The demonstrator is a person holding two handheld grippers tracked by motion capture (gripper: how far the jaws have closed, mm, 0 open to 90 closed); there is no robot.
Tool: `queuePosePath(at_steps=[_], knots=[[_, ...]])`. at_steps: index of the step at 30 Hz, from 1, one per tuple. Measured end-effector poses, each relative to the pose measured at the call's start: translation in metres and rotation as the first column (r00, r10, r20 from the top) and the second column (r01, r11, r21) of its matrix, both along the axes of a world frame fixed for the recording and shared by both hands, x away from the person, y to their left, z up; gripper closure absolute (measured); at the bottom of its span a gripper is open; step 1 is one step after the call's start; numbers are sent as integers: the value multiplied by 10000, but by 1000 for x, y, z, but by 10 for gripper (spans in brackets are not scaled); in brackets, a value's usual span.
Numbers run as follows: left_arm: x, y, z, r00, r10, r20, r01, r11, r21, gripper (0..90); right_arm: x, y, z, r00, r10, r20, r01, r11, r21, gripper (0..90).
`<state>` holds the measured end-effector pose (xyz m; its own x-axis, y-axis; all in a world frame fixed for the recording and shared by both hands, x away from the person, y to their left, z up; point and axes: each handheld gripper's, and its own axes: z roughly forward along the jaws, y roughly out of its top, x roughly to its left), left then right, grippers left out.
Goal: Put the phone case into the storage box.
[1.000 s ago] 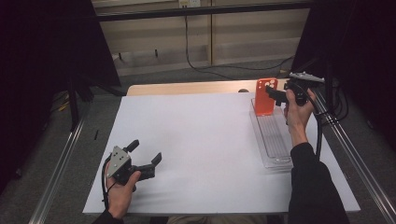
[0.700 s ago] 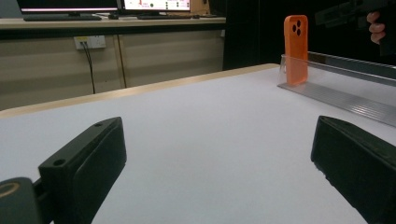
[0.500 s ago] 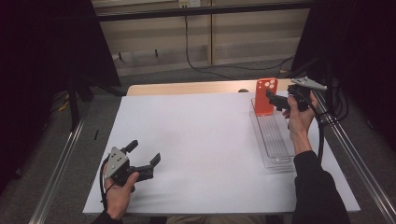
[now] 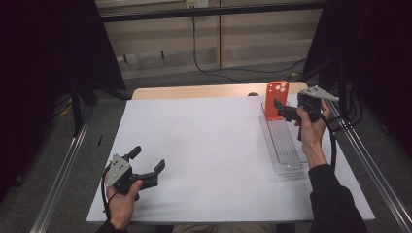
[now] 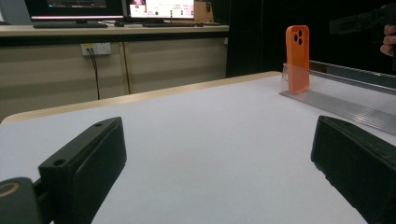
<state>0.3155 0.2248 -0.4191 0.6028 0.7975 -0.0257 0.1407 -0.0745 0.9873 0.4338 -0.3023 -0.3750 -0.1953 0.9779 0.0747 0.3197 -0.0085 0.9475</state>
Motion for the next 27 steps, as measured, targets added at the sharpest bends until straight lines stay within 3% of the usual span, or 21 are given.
queuePosePath(at_steps=[7,26,27], knots=[[0,0,-1,9999,148,-52,-149,9998,-143,31,-11,1,-3,9997,182,175,-186,9996,216,70],[-1,2,0,9997,225,-83,-226,9996,-188,32,-37,11,-8,9961,277,836,-271,9996,-90,70],[-1,3,0,9997,238,-87,-240,9995,-201,32,-39,11,-8,9939,237,1076,-228,9997,-93,71]])
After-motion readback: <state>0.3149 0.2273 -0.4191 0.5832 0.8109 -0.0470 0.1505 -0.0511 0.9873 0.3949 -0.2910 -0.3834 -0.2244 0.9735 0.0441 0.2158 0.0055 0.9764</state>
